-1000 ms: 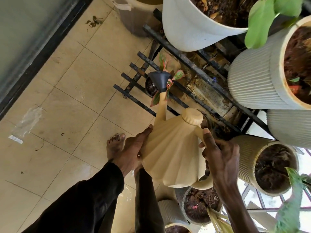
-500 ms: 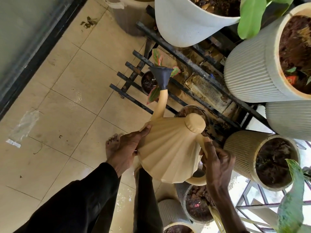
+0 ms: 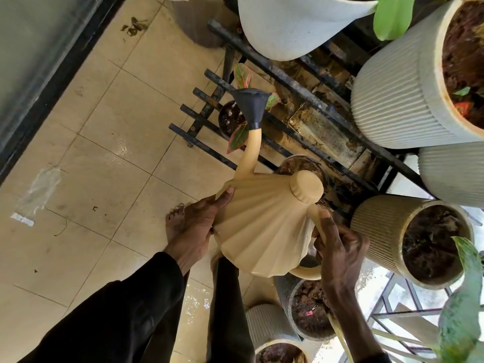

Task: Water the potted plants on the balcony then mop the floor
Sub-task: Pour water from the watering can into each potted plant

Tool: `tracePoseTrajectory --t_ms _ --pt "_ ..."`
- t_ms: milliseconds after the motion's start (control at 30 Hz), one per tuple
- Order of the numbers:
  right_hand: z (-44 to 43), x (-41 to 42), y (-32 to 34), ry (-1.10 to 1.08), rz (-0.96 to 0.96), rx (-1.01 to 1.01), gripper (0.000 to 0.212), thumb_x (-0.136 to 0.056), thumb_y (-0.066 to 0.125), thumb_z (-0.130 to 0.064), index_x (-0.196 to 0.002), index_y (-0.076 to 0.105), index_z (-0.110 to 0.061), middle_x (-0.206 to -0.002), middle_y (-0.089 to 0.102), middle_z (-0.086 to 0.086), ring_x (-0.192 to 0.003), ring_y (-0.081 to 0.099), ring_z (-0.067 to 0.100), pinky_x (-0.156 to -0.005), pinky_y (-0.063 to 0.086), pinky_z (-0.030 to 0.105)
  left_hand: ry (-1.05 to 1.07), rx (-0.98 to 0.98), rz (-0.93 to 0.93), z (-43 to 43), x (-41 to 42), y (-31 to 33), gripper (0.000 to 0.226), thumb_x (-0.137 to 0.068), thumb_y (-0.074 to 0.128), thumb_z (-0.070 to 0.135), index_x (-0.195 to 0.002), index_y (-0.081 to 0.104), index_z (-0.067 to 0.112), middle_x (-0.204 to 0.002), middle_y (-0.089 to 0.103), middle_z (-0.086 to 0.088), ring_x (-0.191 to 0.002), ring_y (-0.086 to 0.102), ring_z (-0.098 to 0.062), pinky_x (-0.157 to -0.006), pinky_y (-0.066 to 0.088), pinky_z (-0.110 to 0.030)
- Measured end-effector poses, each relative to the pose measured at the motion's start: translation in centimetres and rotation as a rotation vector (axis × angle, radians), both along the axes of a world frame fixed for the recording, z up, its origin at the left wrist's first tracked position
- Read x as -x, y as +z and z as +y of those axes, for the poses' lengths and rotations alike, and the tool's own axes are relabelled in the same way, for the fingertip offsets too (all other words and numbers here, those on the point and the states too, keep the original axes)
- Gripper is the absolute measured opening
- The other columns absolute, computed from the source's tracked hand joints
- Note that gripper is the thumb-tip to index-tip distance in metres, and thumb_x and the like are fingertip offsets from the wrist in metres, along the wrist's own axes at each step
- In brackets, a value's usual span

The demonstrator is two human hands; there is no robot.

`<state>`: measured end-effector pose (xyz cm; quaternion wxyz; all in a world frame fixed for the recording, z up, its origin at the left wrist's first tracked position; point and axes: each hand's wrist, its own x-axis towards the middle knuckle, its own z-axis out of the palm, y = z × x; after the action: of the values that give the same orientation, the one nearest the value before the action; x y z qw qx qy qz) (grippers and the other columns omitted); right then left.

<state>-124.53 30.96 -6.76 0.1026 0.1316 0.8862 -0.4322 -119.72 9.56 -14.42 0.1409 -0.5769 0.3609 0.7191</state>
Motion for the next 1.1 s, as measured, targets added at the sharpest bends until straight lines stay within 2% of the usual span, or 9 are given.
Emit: tracePoseTrajectory --t_ms 133,200,300,533,633,733,900,1000,1100 --pt "0.2 -0.4 0.2 -0.075 -0.044 0.068 0.052 -0.081 0.062 -0.063 -0.067 0.071 -0.014 -0.054 0.064 -0.005 -0.055 0.064 0.023 -0.076 0.064 0.053 0.029 0.01 -0.012 0.2 -0.1 0.3 0.046 -0.048 0.088 0.048 -0.087 0.074 0.029 -0.099 0.073 0.005 -0.101 0.065 -0.02 -0.077 0.055 -0.035" --pt "0.5 -0.4 0.2 -0.065 -0.023 0.082 0.055 -0.08 0.059 -0.064 -0.064 0.068 -0.012 -0.049 0.061 -0.007 -0.048 0.06 0.025 -0.07 0.063 0.041 0.026 0.019 0.002 0.4 -0.2 0.4 0.041 -0.052 0.088 0.047 -0.086 0.074 0.03 -0.097 0.074 0.006 -0.097 0.066 -0.018 -0.077 0.055 -0.035" --pt "1.0 -0.5 0.3 -0.053 0.014 0.12 0.046 -0.082 0.058 -0.06 -0.057 0.061 -0.022 -0.045 0.059 -0.015 -0.042 0.054 0.003 -0.056 0.053 0.023 0.015 0.039 0.019 0.9 -0.3 0.8 0.034 -0.062 0.087 0.043 -0.09 0.075 0.03 -0.096 0.075 0.007 -0.092 0.067 -0.014 -0.071 0.053 -0.03" --pt "2.8 -1.9 0.7 -0.081 0.027 0.102 0.038 -0.087 0.06 -0.054 -0.059 0.072 -0.032 -0.062 0.064 0.012 -0.057 0.058 0.041 -0.056 0.058 0.054 -0.045 0.084 0.03 2.6 -1.3 0.7 0.051 -0.058 0.088 0.05 -0.105 0.079 0.031 -0.093 0.08 0.009 -0.093 0.072 -0.011 -0.081 0.057 -0.035" --pt "4.1 -2.9 0.8 -0.177 0.002 0.121 0.041 -0.084 0.062 -0.055 -0.058 0.07 -0.025 -0.06 0.062 0.017 -0.057 0.056 0.046 -0.055 0.056 0.044 -0.108 0.088 0.07 3.6 -1.5 0.6 0.031 -0.06 0.088 0.053 -0.089 0.081 0.043 -0.092 0.079 0.02 -0.082 0.074 0.001 -0.079 0.057 -0.034" --pt "5.4 -3.9 0.9 -0.224 -0.002 0.124 0.041 -0.086 0.061 -0.054 -0.054 0.068 -0.029 -0.046 0.056 -0.001 -0.04 0.05 0.023 -0.046 0.045 0.021 -0.137 0.105 0.069 4.9 -1.5 0.5 0.03 -0.061 0.09 0.05 -0.089 0.081 0.043 -0.092 0.079 0.018 -0.079 0.073 0.005 -0.077 0.057 -0.033" --pt "7.9 -6.0 0.7 -0.284 -0.006 0.087 0.04 -0.091 0.063 -0.049 -0.056 0.071 -0.032 -0.046 0.058 -0.011 -0.046 0.054 0.014 -0.063 0.053 0.032 -0.197 0.043 0.016 7.1 -1.6 0.7 0.058 -0.055 0.09 0.053 -0.106 0.078 0.029 -0.095 0.081 0.009 -0.084 0.076 -0.005 -0.061 0.059 -0.024" --pt "9.4 -7.1 1.2 -0.283 -0.008 0.05 0.046 -0.098 0.065 -0.037 -0.052 0.066 -0.032 -0.041 0.05 -0.01 -0.037 0.045 0.004 -0.047 0.043 0.017 -0.241 0.04 -0.042 8.8 -1.6 0.9 0.047 -0.067 0.088 0.043 -0.108 0.077 0.023 -0.102 0.079 0.002 -0.095 0.071 -0.015 -0.077 0.056 -0.032" --pt "11.0 -7.9 1.5 -0.342 -0.096 0.005 0.046 -0.101 0.075 -0.035 -0.057 0.072 -0.024 -0.045 0.054 -0.006 -0.041 0.052 0.014 -0.055 0.047 0.024 -0.29 0.017 -0.097 10.5 -1.7 1.5 0.031 -0.071 0.086 0.04 -0.095 0.072 0.026 -0.102 0.074 0.004 -0.098 0.064 -0.015 -0.082 0.051 -0.032"
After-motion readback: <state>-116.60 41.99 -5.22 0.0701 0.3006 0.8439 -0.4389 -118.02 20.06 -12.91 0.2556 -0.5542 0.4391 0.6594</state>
